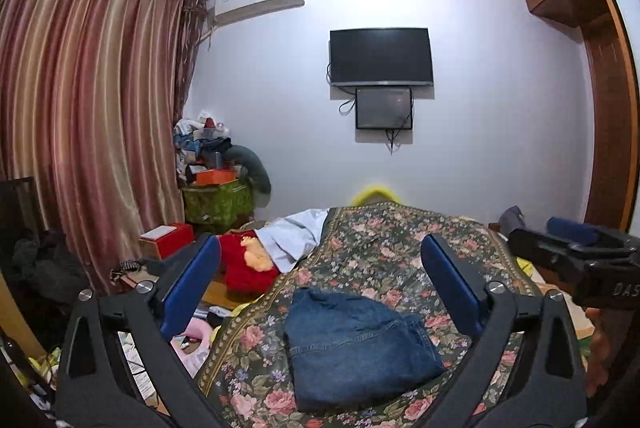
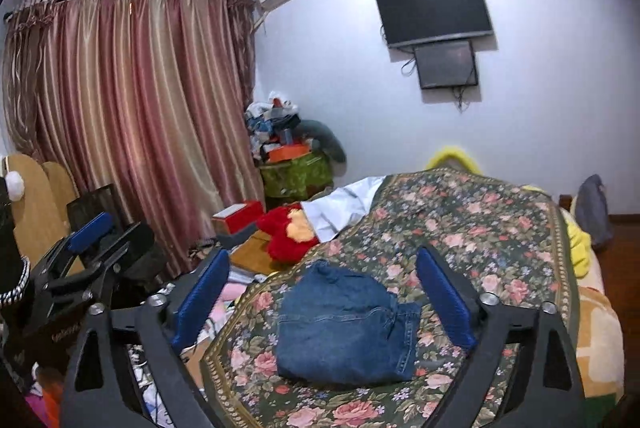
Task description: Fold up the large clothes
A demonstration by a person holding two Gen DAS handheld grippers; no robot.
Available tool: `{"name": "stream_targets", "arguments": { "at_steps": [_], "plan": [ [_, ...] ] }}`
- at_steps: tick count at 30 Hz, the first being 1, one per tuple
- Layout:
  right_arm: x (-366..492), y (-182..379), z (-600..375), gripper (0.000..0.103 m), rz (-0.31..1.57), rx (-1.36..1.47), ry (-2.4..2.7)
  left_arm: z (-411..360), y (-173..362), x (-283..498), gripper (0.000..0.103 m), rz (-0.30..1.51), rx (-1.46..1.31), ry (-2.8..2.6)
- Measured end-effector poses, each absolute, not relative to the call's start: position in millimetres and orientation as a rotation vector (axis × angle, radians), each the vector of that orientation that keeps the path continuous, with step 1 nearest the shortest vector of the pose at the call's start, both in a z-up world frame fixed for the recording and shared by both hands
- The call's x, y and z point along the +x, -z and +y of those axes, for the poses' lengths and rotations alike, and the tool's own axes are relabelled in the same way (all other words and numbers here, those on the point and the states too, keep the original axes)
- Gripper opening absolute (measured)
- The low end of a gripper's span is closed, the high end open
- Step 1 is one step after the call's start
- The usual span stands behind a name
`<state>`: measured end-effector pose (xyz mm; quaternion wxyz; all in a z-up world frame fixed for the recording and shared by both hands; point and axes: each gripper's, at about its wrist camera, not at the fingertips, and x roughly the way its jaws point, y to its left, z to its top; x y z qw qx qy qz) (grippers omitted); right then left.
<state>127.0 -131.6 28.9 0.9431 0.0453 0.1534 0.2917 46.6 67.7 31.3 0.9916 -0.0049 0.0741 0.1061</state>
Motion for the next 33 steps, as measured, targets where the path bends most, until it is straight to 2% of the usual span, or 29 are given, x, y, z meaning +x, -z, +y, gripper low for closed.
{"name": "stream_targets", "arguments": {
  "at_steps": [2,33],
  "plan": [
    [120.6,-28.9,-131.5,0.103,0.289,0.083,-0.564,68.2,-28.0,50.0,0.102,0.167,-0.013,-0.21],
    [121.5,-18.3,-126.8,0.103,0.324,0.045,-0.517,78.5,-7.2,63.5,0.103,0.248,-0.077,-0.18]
  ]
}}
